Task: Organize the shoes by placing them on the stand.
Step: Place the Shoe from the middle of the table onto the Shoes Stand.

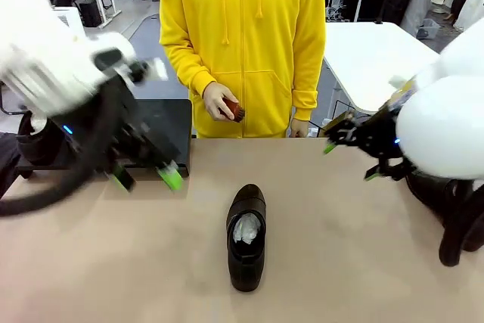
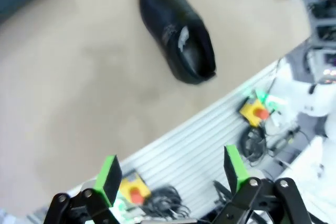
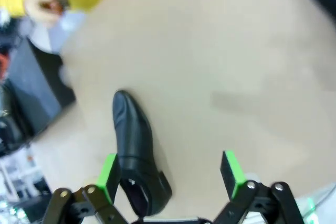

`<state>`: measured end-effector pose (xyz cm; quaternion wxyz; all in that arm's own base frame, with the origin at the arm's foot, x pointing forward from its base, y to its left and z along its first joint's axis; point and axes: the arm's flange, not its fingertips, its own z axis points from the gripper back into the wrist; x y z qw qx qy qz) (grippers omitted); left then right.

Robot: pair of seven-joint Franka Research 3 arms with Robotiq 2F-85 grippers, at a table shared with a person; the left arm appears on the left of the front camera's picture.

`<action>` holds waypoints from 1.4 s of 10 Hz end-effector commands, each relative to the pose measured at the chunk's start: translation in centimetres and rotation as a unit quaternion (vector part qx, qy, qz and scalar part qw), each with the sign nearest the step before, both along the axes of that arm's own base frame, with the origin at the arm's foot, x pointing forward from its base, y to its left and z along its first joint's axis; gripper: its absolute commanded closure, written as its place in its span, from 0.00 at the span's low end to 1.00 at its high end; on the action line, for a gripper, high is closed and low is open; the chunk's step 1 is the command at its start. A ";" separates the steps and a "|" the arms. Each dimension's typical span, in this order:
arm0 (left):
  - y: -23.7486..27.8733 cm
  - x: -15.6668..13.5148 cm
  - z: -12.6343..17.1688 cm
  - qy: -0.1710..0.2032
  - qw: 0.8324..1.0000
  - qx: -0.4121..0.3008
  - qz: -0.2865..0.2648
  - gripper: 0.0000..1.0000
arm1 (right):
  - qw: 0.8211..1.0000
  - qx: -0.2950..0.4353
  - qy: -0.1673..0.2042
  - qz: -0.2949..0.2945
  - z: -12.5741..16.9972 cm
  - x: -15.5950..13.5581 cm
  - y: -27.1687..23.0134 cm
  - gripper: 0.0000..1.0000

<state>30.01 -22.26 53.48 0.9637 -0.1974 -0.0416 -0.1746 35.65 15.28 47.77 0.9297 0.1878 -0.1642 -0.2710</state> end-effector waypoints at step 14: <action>-20.2 -1.8 -10.7 -0.112 0.990 0.082 -0.028 0.00 | 0.994 0.015 0.007 -0.107 0.4 1.0 -3.1 0.00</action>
